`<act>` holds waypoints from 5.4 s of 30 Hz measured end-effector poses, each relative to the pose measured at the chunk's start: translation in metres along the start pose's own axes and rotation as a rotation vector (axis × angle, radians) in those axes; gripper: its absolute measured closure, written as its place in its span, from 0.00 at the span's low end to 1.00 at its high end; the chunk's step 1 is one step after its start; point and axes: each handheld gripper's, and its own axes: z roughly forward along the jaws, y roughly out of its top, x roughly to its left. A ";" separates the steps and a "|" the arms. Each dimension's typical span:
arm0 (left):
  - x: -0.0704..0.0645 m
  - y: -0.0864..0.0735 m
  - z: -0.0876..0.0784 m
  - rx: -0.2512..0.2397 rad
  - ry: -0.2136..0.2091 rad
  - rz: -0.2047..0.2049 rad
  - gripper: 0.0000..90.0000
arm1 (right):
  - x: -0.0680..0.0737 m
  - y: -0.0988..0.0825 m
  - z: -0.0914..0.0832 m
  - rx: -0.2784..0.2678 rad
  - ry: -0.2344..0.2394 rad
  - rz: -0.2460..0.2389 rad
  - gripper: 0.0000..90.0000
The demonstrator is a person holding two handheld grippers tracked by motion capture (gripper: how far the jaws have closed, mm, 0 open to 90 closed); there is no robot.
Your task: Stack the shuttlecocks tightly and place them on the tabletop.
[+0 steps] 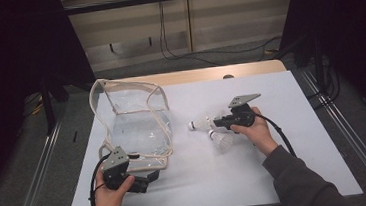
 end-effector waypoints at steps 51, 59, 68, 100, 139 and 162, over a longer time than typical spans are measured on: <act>0.000 0.001 0.000 0.010 0.004 0.002 0.03 | -0.004 -0.001 -0.017 -0.044 0.082 0.071 1.00; 0.000 0.001 0.000 0.004 0.003 0.000 0.03 | -0.002 0.001 -0.015 -0.045 0.085 0.065 1.00; 0.000 0.001 0.000 0.006 0.004 0.001 0.03 | -0.002 0.002 -0.013 -0.043 0.084 0.056 1.00; 0.000 0.001 0.000 0.007 0.004 0.001 0.03 | 0.001 0.002 -0.004 -0.045 0.087 0.055 1.00; 0.000 0.000 0.001 0.006 0.001 -0.003 0.03 | 0.002 -0.002 0.002 -0.028 0.088 0.070 1.00; 0.000 0.000 0.000 0.005 0.000 -0.002 0.03 | 0.005 -0.004 0.005 0.009 0.039 0.039 0.87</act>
